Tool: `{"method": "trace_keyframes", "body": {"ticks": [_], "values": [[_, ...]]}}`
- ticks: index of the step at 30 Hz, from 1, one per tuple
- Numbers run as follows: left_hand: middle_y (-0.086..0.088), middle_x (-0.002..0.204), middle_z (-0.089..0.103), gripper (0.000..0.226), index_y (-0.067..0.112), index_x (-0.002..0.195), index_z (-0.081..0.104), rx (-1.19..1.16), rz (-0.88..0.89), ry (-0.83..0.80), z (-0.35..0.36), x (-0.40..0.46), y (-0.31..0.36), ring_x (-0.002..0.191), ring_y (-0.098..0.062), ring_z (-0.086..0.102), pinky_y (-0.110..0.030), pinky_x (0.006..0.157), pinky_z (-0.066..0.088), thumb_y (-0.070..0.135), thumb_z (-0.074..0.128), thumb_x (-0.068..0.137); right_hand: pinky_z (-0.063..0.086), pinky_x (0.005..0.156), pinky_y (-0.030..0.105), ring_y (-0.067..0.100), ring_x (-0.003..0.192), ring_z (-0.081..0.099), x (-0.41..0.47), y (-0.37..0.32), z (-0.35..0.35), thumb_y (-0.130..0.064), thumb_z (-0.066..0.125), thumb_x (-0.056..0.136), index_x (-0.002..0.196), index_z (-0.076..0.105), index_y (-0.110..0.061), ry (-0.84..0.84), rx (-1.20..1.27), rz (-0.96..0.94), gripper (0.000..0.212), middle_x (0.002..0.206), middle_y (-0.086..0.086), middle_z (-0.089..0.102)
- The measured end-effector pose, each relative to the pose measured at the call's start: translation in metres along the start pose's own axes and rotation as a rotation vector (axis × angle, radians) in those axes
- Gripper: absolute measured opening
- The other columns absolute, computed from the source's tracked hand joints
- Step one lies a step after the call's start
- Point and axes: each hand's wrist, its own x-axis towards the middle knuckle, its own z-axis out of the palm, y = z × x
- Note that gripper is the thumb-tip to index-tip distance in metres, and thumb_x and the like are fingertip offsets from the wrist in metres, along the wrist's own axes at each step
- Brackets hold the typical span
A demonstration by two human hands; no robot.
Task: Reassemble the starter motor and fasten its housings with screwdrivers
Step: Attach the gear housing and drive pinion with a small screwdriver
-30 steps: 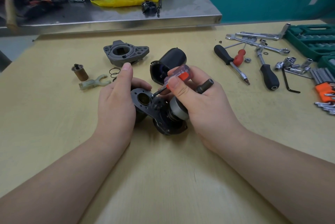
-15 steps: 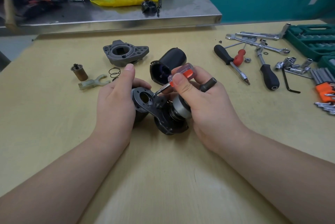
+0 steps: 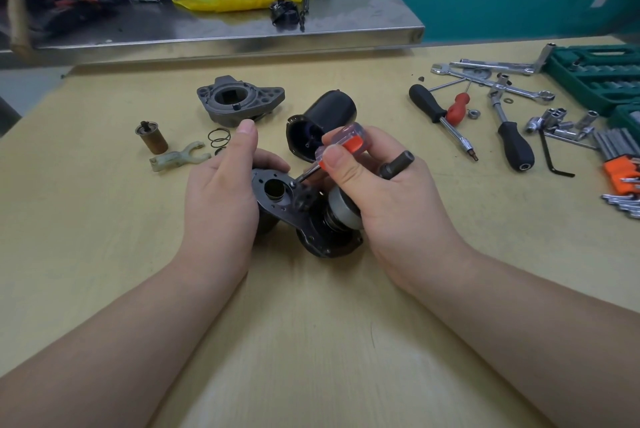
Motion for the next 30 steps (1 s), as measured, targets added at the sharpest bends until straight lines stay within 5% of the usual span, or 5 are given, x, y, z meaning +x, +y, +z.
{"method": "trace_keyframes", "body": {"ticks": [9, 19, 23, 30], "values": [[-0.005, 0.069, 0.076, 0.066, 0.017, 0.073, 0.08, 0.055, 0.0, 0.017, 0.0002, -0.0007, -0.001, 0.056, -0.006, 0.066, -0.016, 0.046, 0.047, 0.066, 0.045, 0.1, 0.051, 0.103, 0.071, 0.041, 0.105, 0.073, 0.0009, 0.0013, 0.0025, -0.043, 0.073, 0.092, 0.097, 0.078, -0.026, 0.028, 0.161, 0.095, 0.018, 0.105, 0.017, 0.077], [-0.004, 0.068, 0.076, 0.067, 0.018, 0.079, 0.081, 0.073, -0.013, 0.029, 0.0019, 0.0, -0.0029, 0.055, -0.006, 0.067, -0.022, 0.053, 0.051, 0.069, 0.043, 0.1, 0.064, 0.078, 0.036, 0.02, 0.087, 0.076, 0.0024, -0.0006, 0.0015, -0.031, 0.07, 0.101, 0.093, 0.078, -0.023, 0.04, 0.3, 0.179, 0.014, 0.089, 0.003, 0.076], [0.002, 0.075, 0.078, 0.063, 0.021, 0.082, 0.08, 0.083, -0.026, 0.071, 0.0017, 0.0007, -0.0024, 0.06, -0.004, 0.068, -0.024, 0.058, 0.048, 0.071, 0.044, 0.098, 0.061, 0.092, 0.05, 0.024, 0.091, 0.073, 0.0036, 0.0, 0.0002, -0.038, 0.072, 0.094, 0.094, 0.078, -0.02, 0.053, 0.26, 0.168, 0.019, 0.092, 0.005, 0.076], [0.001, 0.083, 0.079, 0.066, 0.022, 0.084, 0.078, 0.111, -0.034, 0.076, -0.0003, 0.0032, -0.0051, 0.069, -0.01, 0.069, -0.037, 0.069, 0.05, 0.079, 0.044, 0.09, 0.061, 0.089, 0.044, 0.019, 0.087, 0.073, 0.0031, 0.0004, 0.0004, -0.04, 0.073, 0.09, 0.094, 0.078, -0.022, 0.045, 0.224, 0.137, 0.019, 0.089, 0.001, 0.077]]}}
